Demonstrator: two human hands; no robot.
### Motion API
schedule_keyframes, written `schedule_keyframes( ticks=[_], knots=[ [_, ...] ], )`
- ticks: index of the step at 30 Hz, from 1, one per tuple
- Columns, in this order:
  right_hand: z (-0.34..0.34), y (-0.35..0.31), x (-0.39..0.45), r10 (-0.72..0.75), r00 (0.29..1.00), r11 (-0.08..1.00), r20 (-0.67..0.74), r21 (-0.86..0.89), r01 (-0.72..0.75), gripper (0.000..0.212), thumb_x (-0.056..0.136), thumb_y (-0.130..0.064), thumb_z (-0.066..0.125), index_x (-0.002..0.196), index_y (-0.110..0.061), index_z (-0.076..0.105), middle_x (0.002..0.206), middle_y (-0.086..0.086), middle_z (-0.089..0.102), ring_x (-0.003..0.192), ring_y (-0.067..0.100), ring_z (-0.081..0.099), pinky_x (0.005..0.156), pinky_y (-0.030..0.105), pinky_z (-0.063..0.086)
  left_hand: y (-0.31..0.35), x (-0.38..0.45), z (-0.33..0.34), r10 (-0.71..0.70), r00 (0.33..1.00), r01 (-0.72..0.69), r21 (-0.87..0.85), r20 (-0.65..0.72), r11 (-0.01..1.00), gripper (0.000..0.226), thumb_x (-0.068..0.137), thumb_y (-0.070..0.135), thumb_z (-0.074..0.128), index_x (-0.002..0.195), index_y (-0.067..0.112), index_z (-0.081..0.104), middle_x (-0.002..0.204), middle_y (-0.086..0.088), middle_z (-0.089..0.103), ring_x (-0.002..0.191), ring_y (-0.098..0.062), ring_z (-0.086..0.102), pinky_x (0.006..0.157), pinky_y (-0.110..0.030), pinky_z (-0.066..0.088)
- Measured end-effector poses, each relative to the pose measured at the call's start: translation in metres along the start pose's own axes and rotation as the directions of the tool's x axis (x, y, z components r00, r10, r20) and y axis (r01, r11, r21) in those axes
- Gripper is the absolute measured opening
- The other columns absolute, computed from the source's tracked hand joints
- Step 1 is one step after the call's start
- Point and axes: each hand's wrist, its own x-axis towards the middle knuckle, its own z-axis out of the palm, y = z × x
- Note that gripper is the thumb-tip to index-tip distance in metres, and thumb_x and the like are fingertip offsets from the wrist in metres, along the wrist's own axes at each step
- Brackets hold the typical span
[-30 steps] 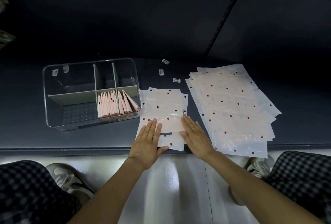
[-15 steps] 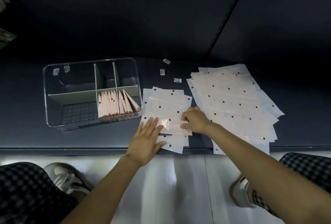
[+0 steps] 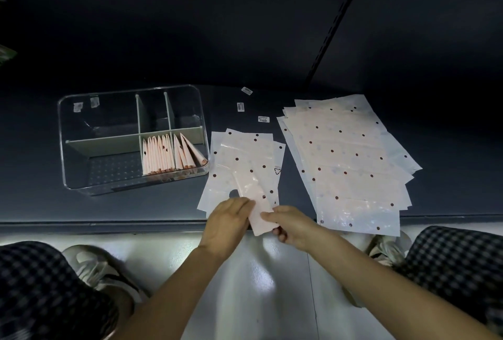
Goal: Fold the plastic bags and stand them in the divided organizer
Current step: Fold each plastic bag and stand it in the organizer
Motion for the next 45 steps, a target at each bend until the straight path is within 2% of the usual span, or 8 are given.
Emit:
schedule_keyframes(
  ticks=[3,6,11,17,30,35,39,45],
  knots=[
    [-0.004,0.003,-0.001,-0.27,0.959,0.889,-0.09,-0.406,0.212,0.021,0.094,-0.038,0.051,0.089,-0.018,0.054,0.073,-0.011,0.054,0.068,0.006,0.05,0.055,0.016,0.035,-0.003,-0.002,-0.002,-0.048,0.999,0.047,-0.051,-0.017,0.998,0.037,0.053,-0.004,0.084,0.085,0.01,0.073,0.085,-0.001,0.07,0.07,-0.021,0.066,0.062,-0.024,0.053],
    [-0.021,0.005,0.002,-0.627,0.763,0.686,-0.157,-0.575,0.446,0.016,0.096,-0.017,0.046,0.1,-0.015,0.061,0.093,-0.013,0.059,0.091,0.01,0.054,0.074,0.016,0.039,-0.004,0.0,-0.002,-0.118,0.993,0.117,-0.134,0.0,0.984,0.028,0.062,-0.006,0.08,0.085,0.009,0.073,0.084,-0.002,0.07,0.072,-0.023,0.065,0.065,-0.025,0.054],
    [-0.031,0.006,0.014,-0.602,0.769,0.479,0.215,-0.673,0.563,0.053,0.082,-0.006,0.064,0.128,-0.029,0.051,0.101,-0.031,0.041,0.099,0.001,0.037,0.085,0.003,0.029,-0.006,-0.001,0.006,-0.305,0.951,0.306,-0.241,0.043,0.921,0.015,0.092,0.014,0.058,0.096,0.008,0.071,0.096,0.0,0.067,0.091,-0.018,0.055,0.072,-0.017,0.035],
    [-0.008,-0.01,0.035,-0.605,0.795,0.711,-0.055,-0.487,0.507,0.003,0.087,-0.018,0.066,0.089,-0.017,0.063,0.082,-0.008,0.06,0.08,0.008,0.053,0.064,0.002,0.037,-0.007,0.007,0.011,-0.496,0.862,0.502,-0.307,0.105,0.808,0.026,0.095,0.026,0.053,0.083,0.005,0.063,0.089,0.001,0.057,0.089,-0.018,0.043,0.072,-0.031,0.042],
    [0.003,-0.033,0.05,-0.404,0.886,0.795,-0.225,-0.566,0.219,0.012,0.089,-0.021,0.06,0.091,-0.012,0.069,0.102,0.002,0.068,0.095,0.016,0.06,0.074,0.021,0.042,-0.009,0.024,0.005,-0.7,0.699,0.715,-0.172,0.146,0.678,0.026,0.091,0.041,0.058,0.083,0.018,0.067,0.106,0.001,0.048,0.106,-0.017,0.039,0.088,-0.035,0.043],
    [0.003,-0.033,0.049,-0.393,0.89,0.801,-0.232,-0.562,0.207,0.012,0.089,-0.02,0.06,0.087,-0.011,0.068,0.093,0.001,0.067,0.088,0.014,0.058,0.073,0.022,0.044,-0.004,0.024,-0.001,-0.596,0.803,0.589,-0.153,0.001,0.794,0.024,0.087,0.025,0.065,0.101,0.008,0.056,0.117,-0.008,0.05,0.109,-0.025,0.044,0.089,-0.037,0.041],
    [0.002,-0.034,0.048,-0.386,0.893,0.798,-0.23,-0.569,0.199,0.019,0.089,-0.02,0.06,0.07,-0.016,0.063,0.071,-0.005,0.059,0.074,0.014,0.056,0.057,0.02,0.041,0.0,0.029,-0.001,-0.181,0.982,0.188,-0.136,0.061,0.973,0.034,0.094,0.019,0.053,0.126,0.008,0.054,0.145,-0.01,0.041,0.138,-0.026,0.032,0.116,-0.035,0.021],
    [0.005,-0.032,0.046,-0.387,0.889,0.809,-0.246,-0.553,0.2,0.004,0.088,-0.022,0.06,0.084,-0.021,0.061,0.097,0.001,0.066,0.092,0.016,0.06,0.08,0.025,0.046,-0.013,0.011,0.013,-0.121,0.884,0.005,0.249,0.451,0.969,0.073,0.098,0.055,0.013,0.145,0.01,-0.019,0.153,-0.004,-0.025,0.143,-0.018,-0.02,0.115,-0.032,-0.015]
  ],
)
